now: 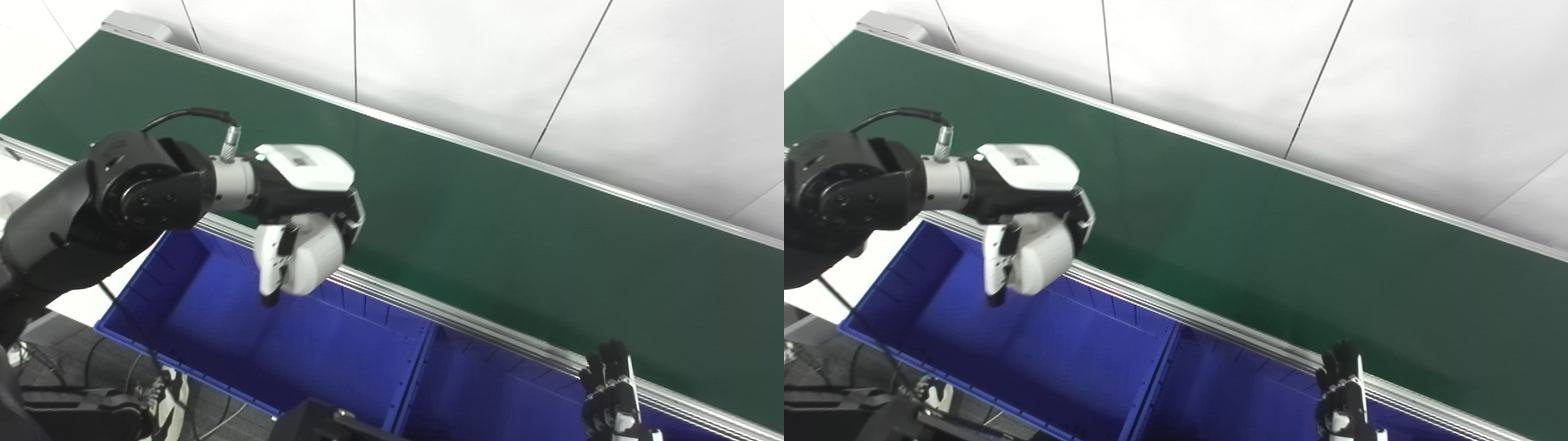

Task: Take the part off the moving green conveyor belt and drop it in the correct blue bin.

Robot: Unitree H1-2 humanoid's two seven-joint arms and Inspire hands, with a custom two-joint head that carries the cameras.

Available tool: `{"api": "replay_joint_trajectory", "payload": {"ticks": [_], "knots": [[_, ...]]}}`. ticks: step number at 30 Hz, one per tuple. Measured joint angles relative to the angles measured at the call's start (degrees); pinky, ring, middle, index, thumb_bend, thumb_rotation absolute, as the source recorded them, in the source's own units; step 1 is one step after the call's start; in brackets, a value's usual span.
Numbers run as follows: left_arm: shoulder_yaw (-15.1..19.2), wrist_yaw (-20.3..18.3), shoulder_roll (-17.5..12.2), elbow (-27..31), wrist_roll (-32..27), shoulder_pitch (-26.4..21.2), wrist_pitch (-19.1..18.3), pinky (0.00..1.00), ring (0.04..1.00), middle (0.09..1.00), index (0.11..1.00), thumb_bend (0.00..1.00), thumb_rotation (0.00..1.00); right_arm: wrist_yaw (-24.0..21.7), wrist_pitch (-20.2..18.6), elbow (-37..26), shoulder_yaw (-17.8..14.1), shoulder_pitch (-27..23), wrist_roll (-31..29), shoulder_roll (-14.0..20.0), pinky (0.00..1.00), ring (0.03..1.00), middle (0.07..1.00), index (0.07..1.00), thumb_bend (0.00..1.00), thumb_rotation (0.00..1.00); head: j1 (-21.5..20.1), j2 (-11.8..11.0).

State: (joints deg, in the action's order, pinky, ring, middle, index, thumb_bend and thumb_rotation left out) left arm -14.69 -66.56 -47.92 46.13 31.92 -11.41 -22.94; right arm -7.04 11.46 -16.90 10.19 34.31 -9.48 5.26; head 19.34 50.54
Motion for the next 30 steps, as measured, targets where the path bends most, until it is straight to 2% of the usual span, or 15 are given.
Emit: {"api": "replay_joint_trajectory", "payload": {"ticks": [1,6,7,11,13,14,16,20,22,28,30], "knots": [[-0.4,-0.6,0.0,0.4,1.2,0.2,-0.5,0.2,0.271,0.47,0.484,0.53,0.0,0.0,0.0,0.0,0.0,0.0,0.0,0.0,1.0,0.988,1.0,1.0,0.7,0.84,0.0,0.0],[-1.6,-3.5,0.2,1.2,10.1,1.9,-1.9,0.2,0.283,0.476,0.484,0.53,0.0,-0.1,0.0,0.0,-0.1,0.0,-0.2,0.1,1.0,0.984,1.0,1.0,0.71,0.83,-0.6,-0.1],[-1.8,-4.3,0.2,1.4,12.6,2.6,-1.8,0.21,0.298,0.435,0.488,0.52,0.0,-0.1,0.0,0.0,-0.1,0.1,-0.2,0.2,1.0,0.983,1.0,1.0,0.71,0.83,-0.4,-0.1],[-1.7,-5.2,0.2,2.6,20.1,5.1,-0.6,0.18,0.263,0.469,0.485,0.53,0.0,-0.1,0.0,0.0,-0.2,0.5,-0.3,0.2,1.0,0.992,1.0,1.0,0.69,0.83,0.0,-0.2],[0.0,-4.6,0.4,3.2,20.6,6.9,1.0,0.17,0.251,0.473,0.485,0.53,0.0,-0.5,0.0,0.0,-0.2,0.3,-0.6,0.3,1.0,0.99,1.0,1.0,0.69,0.83,0.6,-0.3],[1.1,-3.4,0.6,3.3,20.5,8.0,1.9,0.19,0.269,0.427,0.493,0.52,0.0,-0.6,0.0,0.0,-0.2,0.2,-0.6,0.3,1.0,0.986,1.0,1.0,0.69,0.83,0.5,-0.3],[2.9,-0.9,1.4,3.3,19.8,10.6,3.0,0.26,0.336,0.415,0.499,0.52,0.0,-0.6,0.0,0.0,-0.1,0.3,-0.5,0.2,1.0,0.984,1.0,1.0,0.69,0.83,-0.3,0.2],[5.8,1.6,4.1,3.2,18.9,15.6,3.7,0.25,0.327,0.405,0.501,0.52,0.0,-0.6,0.0,0.0,0.1,0.3,-0.3,-0.1,1.0,0.981,1.0,1.0,0.7,0.82,-1.1,1.1],[6.6,2.1,5.4,3.1,19.3,17.2,4.0,0.23,0.316,0.403,0.503,0.52,0.0,-0.8,-0.6,-0.5,0.1,0.3,-0.9,-0.1,1.0,0.983,1.0,1.0,0.7,0.81,-0.6,1.3],[6.9,5.4,9.4,0.2,20.9,23.4,5.7,0.31,0.386,0.431,0.5,0.52,0.0,-1.4,-2.4,-2.0,0.1,0.2,-3.8,0.4,1.0,0.995,1.0,1.0,0.66,0.76,1.1,1.2],[6.8,5.7,10.0,-1.2,20.7,25.1,6.1,0.36,0.439,0.477,0.489,0.52,0.0,-2.2,-2.5,-1.8,0.1,-0.2,-4.5,0.9,1.0,0.997,1.0,1.0,0.67,0.78,1.0,1.1]]}}
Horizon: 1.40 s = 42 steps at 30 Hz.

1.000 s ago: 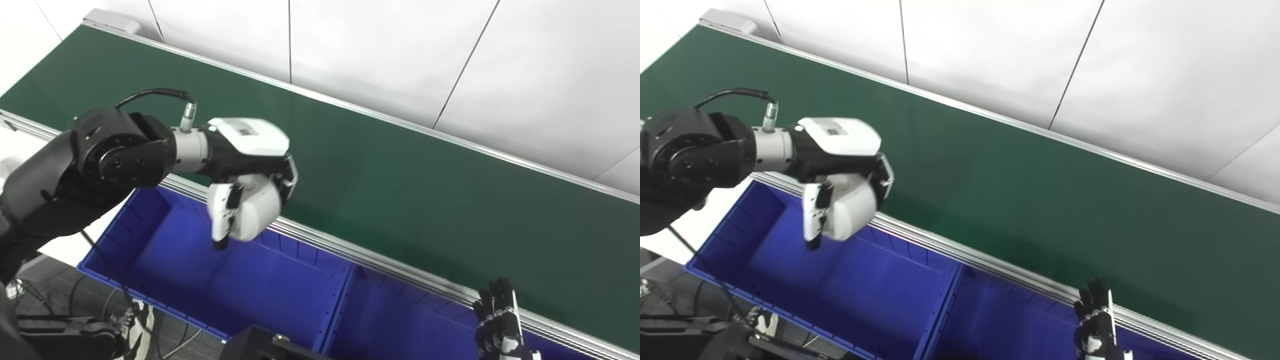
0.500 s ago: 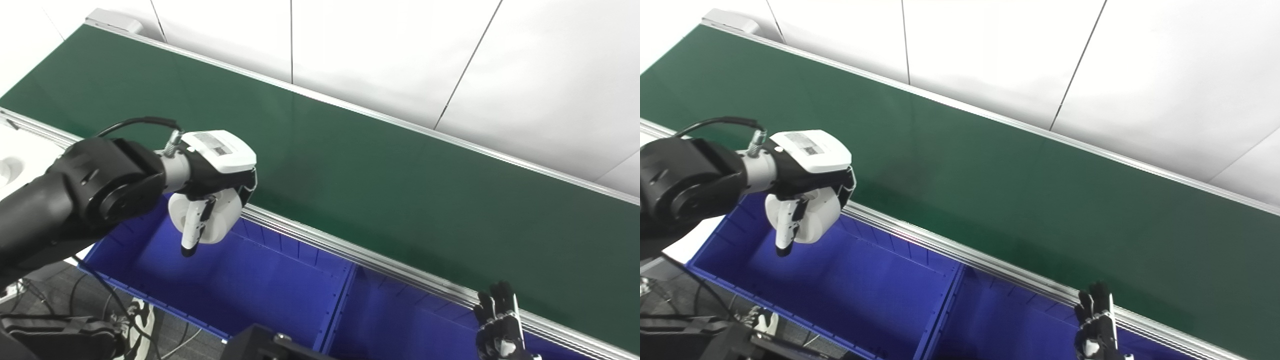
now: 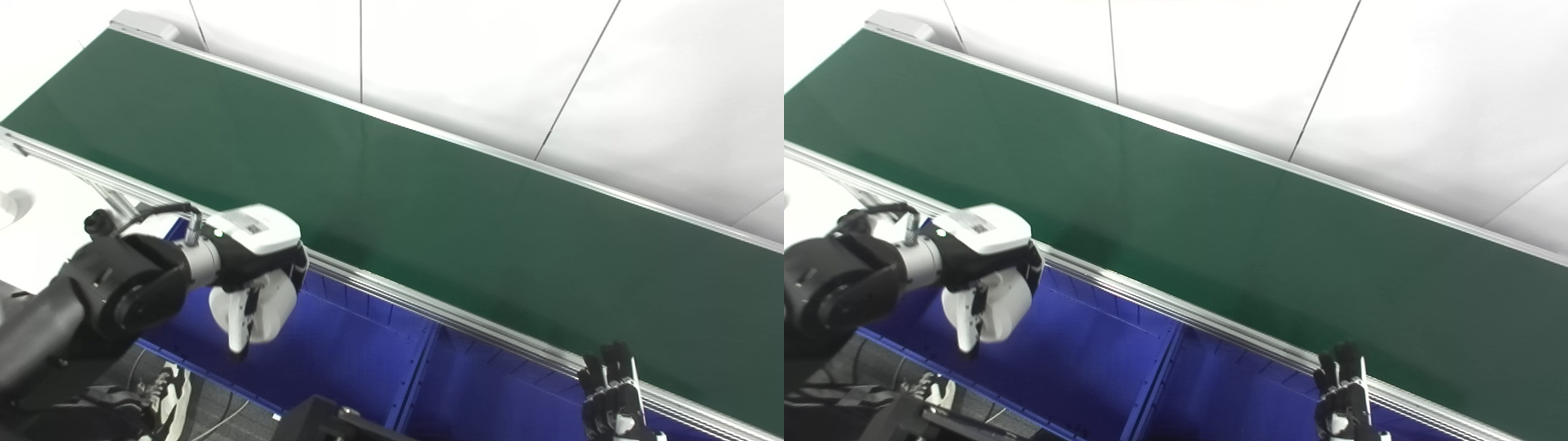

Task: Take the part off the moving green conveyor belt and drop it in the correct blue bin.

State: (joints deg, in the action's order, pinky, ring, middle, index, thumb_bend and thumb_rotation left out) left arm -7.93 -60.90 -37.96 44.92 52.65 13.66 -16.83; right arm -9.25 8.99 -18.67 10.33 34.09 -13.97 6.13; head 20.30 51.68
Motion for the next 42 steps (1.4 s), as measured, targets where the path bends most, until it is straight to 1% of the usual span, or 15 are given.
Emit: {"api": "replay_joint_trajectory", "payload": {"ticks": [3,5,6,8,13,20,28,31,32,34,35,38,40,41,42], "knots": [[0.1,2.2,0.2,-2.1,-2.2,2.7,1.8,0.41,0.478,0.501,0.478,0.52,0.0,-0.1,-0.2,0.0,-0.3,-0.7,0.2,0.7,1.0,0.986,1.0,1.0,0.66,0.79,-0.6,0.3],[0.5,4.4,0.3,-3.1,-3.9,4.4,3.4,0.5,0.55,0.574,0.49,0.52,0.04,-0.1,-0.2,0.0,-0.6,-0.9,0.3,0.7,1.0,0.985,1.0,1.0,0.66,0.79,-0.6,0.4],[0.7,5.2,0.2,-3.4,-4.2,4.8,4.3,0.57,0.613,0.636,0.586,0.69,0.22,-0.1,-0.2,0.0,-0.6,-0.9,0.3,0.7,1.0,0.987,1.0,1.0,0.66,0.78,-0.5,0.6],[0.6,5.2,0.0,-3.5,-3.9,4.9,5.0,0.71,0.745,0.755,0.732,0.86,0.5,-0.1,-0.2,0.0,-0.6,-0.9,0.2,0.8,1.0,0.991,1.0,1.0,0.67,0.78,-0.6,0.6],[0.2,2.3,-0.9,-2.4,-0.3,3.8,5.6,0.82,0.829,0.84,0.842,0.93,0.74,0.0,-0.6,-0.1,-0.6,-0.7,0.9,0.8,1.0,0.988,1.0,1.0,0.68,0.79,-0.9,0.5],[1.5,0.6,-1.0,-1.3,1.3,3.3,6.8,0.79,0.818,0.83,0.853,0.96,0.75,0.1,-0.7,-0.1,-0.6,-0.6,1.2,0.7,1.0,0.988,1.0,1.0,0.68,0.78,-0.5,0.3],[4.9,3.4,-0.6,-0.9,-0.5,4.3,8.3,0.73,0.791,0.809,0.834,0.97,0.73,0.0,-0.7,0.0,-0.5,-0.7,1.0,0.6,1.0,0.985,1.0,1.0,0.66,0.78,-1.0,-0.1],[7.3,6.4,0.5,0.5,-5.1,4.9,8.3,0.67,0.762,0.784,0.814,0.98,0.72,0.0,-0.7,0.1,-0.3,-0.7,1.2,0.3,1.0,0.981,1.0,1.0,0.66,0.79,-1.8,-0.2],[8.2,7.5,1.2,0.6,-7.8,5.0,8.1,0.62,0.739,0.781,0.806,0.93,0.69,0.0,-0.7,0.1,-0.2,-0.7,1.5,0.2,1.0,0.983,1.0,1.0,0.66,0.78,-3.5,0.0],[10.7,9.2,3.3,0.7,-16.0,5.1,6.8,0.59,0.74,0.796,0.811,0.89,0.67,0.1,-0.7,0.2,0.1,-0.7,2.0,0.1,1.0,0.983,1.0,1.0,0.66,0.76,-4.9,0.1],[11.4,9.7,4.8,0.7,-19.9,5.1,6.1,0.59,0.751,0.805,0.819,0.88,0.68,0.1,-0.7,0.4,0.2,-0.8,2.1,0.1,1.0,0.98,1.0,1.0,0.67,0.75,-7.8,0.3],[13.2,10.9,10.5,0.7,-31.9,5.4,3.1,0.69,0.805,0.844,0.86,0.94,0.75,0.4,-0.7,1.0,0.7,-0.8,2.4,-0.2,1.0,0.974,0.996,1.0,0.7,0.72,-11.5,0.5],[13.8,12.7,15.5,0.7,-39.7,6.2,1.0,0.82,0.856,0.88,0.899,0.99,0.77,1.0,-0.7,1.3,1.0,-0.8,3.4,-0.7,0.99,0.965,0.99,1.0,0.72,0.72,-18.7,0.8],[14.0,13.8,18.0,0.7,-43.0,6.7,0.2,0.93,0.94,0.944,0.96,1.0,0.82,1.3,-0.7,1.5,1.2,-0.8,4.1,-1.0,0.97,0.953,0.981,0.99,0.75,0.73,-21.7,0.8],[14.4,15.5,21.5,0.7,-47.3,7.5,-0.7,0.94,0.952,0.953,0.968,1.0,0.83,1.7,-0.7,1.7,1.6,-0.7,5.1,-1.5,0.97,0.952,0.979,0.989,0.76,0.73,-21.7,0.8]]}}
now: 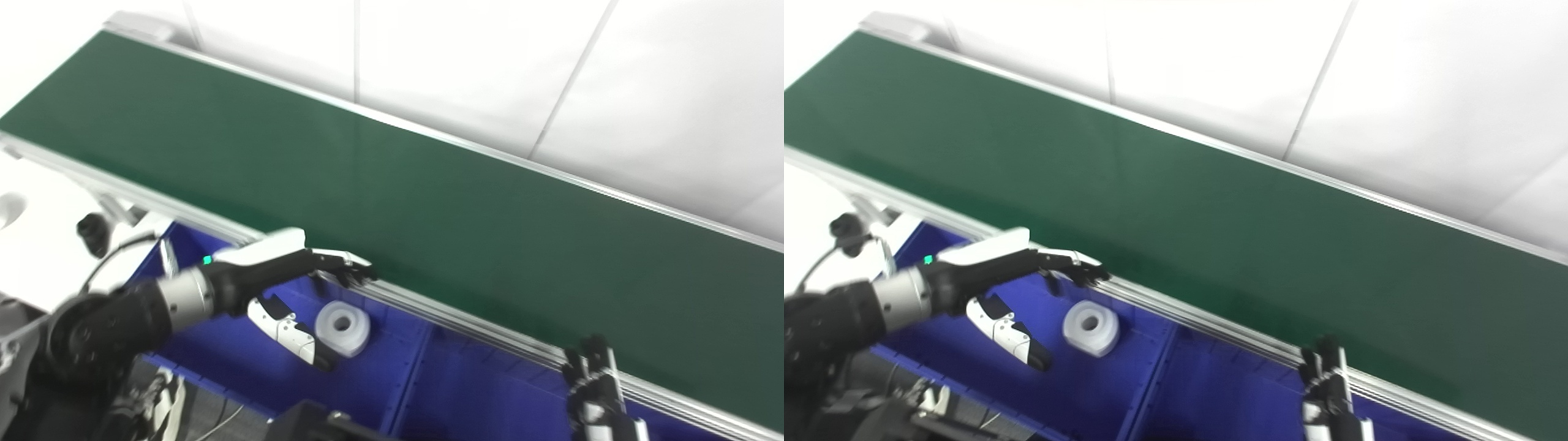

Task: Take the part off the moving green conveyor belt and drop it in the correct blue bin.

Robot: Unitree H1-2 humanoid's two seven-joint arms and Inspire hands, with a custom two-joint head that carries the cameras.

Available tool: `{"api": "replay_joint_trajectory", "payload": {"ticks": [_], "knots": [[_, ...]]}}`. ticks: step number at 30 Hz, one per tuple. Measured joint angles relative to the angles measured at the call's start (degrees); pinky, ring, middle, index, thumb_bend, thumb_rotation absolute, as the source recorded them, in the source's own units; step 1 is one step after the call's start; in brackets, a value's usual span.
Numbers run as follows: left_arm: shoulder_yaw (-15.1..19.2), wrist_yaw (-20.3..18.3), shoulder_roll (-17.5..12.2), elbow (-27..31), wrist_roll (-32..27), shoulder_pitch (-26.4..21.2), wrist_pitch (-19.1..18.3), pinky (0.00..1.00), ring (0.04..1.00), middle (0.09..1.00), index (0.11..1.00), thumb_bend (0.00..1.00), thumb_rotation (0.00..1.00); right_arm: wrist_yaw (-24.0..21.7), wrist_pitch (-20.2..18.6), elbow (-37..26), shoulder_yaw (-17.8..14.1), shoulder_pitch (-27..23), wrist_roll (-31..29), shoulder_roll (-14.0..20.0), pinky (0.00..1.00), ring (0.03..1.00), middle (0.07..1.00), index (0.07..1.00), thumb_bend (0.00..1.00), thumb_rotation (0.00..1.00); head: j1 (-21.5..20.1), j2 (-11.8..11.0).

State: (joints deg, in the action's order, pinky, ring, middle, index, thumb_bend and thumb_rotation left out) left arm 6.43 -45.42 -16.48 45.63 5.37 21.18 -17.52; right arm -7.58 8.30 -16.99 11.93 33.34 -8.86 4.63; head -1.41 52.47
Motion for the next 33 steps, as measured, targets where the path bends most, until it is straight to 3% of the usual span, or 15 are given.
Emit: {"api": "replay_joint_trajectory", "payload": {"ticks": [3,4,5,6,7,11,13,15,19,22,27,33], "knots": [[0.9,6.3,10.3,0.3,-11.1,2.7,-1.5,0.99,0.995,0.995,0.997,0.99,0.86,2.1,0.0,-0.1,1.9,0.3,4.7,-2.3,0.95,0.942,0.975,0.978,0.77,0.74,-6.5,-0.1],[1.1,10.1,14.4,0.5,-15.0,4.5,-1.2,1.0,0.998,0.998,0.999,0.98,0.87,3.3,-0.8,-1.0,3.1,0.9,7.7,-3.9,0.95,0.94,0.975,0.978,0.76,0.74,-10.2,-0.2],[1.0,12.5,17.0,0.4,-16.5,5.8,-0.5,1.0,1.0,1.0,1.0,0.95,0.89,4.3,-1.5,-2.3,4.2,1.7,9.7,-5.6,0.96,0.947,0.984,0.981,0.76,0.74,-13.3,-0.3],[0.5,14.5,19.7,-0.4,-16.4,7.6,1.1,1.0,1.0,1.0,1.0,0.94,0.89,5.1,-2.4,-3.7,5.6,2.6,11.3,-7.7,0.96,0.948,0.986,0.982,0.76,0.74,-13.4,-0.3],[-0.4,16.0,20.9,-1.7,-16.0,9.0,2.3,1.0,1.0,1.0,1.0,0.89,0.9,4.5,-2.9,-4.3,6.2,2.7,12.8,-8.4,0.96,0.952,0.992,0.989,0.74,0.75,-16.2,-0.4],[-3.4,21.7,21.6,-6.6,-10.8,12.5,6.8,1.0,1.0,1.0,1.0,0.77,0.98,6.8,-4.7,-4.4,6.8,2.5,15.1,-8.3,0.98,0.969,1.0,0.999,0.75,0.76,-18.4,-0.4],[-5.5,23.0,21.2,-9.8,-8.6,13.0,10.2,1.0,1.0,1.0,1.0,0.76,0.98,7.9,-5.7,-4.6,7.1,2.5,16.0,-8.3,0.99,0.97,1.0,1.0,0.77,0.77,-22.2,0.0],[-6.6,23.2,19.8,-14.0,-8.0,12.2,12.8,1.0,1.0,1.0,1.0,0.78,0.96,8.9,-5.8,-4.9,7.4,2.5,17.1,-8.3,0.98,0.967,1.0,0.998,0.76,0.78,-23.1,0.2],[-6.7,24.3,14.9,-16.7,-7.7,9.7,13.9,1.0,1.0,1.0,1.0,0.79,0.95,10.7,-6.1,-5.2,7.8,2.4,18.3,-8.2,0.98,0.965,1.0,0.996,0.77,0.79,-25.0,1.5],[-8.6,25.0,13.7,-16.7,-7.7,8.7,14.4,1.0,1.0,1.0,1.0,0.77,0.96,11.3,-6.8,-5.5,7.9,2.4,18.9,-8.1,0.97,0.959,1.0,0.996,0.77,0.79,-25.3,2.2],[-11.9,25.7,13.6,-16.6,-7.7,8.3,14.4,1.0,1.0,1.0,1.0,0.81,0.94,12.5,-7.0,-5.8,8.0,2.4,19.7,-8.1,0.96,0.958,1.0,0.998,0.76,0.81,-25.9,3.5],[-11.8,30.6,15.9,-16.3,-7.4,8.3,15.4,1.0,1.0,1.0,1.0,0.77,0.93,13.5,-8.1,-6.3,8.1,2.4,21.1,-8.1,0.96,0.955,0.999,0.993,0.76,0.81,-26.5,3.9]]}}
